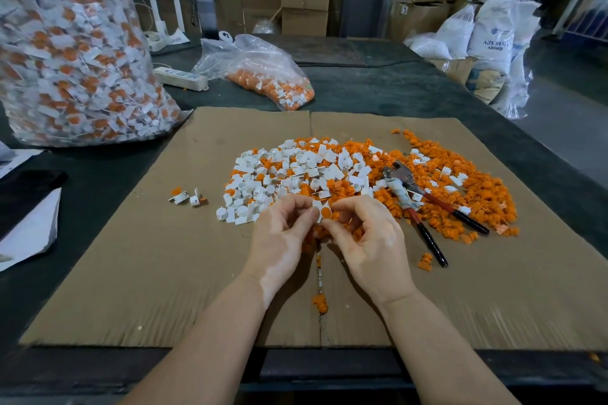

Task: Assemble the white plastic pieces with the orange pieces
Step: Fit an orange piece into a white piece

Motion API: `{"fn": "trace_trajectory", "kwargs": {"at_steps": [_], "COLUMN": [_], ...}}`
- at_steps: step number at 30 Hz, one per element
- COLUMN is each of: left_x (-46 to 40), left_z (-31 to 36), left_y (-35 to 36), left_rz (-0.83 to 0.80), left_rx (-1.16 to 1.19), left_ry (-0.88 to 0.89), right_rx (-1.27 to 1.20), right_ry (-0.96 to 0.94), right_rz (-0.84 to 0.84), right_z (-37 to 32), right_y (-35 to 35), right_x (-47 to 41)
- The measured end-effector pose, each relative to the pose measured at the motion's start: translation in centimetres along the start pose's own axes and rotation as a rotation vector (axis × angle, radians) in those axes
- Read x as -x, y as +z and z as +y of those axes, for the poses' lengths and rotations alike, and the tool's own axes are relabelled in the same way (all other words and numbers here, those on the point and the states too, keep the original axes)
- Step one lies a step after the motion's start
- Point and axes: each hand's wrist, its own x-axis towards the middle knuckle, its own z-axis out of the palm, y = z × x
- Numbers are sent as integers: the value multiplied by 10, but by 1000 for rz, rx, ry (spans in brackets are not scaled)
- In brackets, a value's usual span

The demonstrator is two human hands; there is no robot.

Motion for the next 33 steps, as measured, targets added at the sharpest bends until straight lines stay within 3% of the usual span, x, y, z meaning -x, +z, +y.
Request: {"fn": "trace_trajectory", "kwargs": {"at_steps": [33], "left_x": [-6], "left_z": [4], "left_y": [-3], "left_rz": [-23], "left_rx": [-54], "left_ry": [-4], "right_rx": [-11], "right_ry": [-4], "right_rz": [-6], "right_z": [1], "right_y": [-2], "right_x": [-1]}}
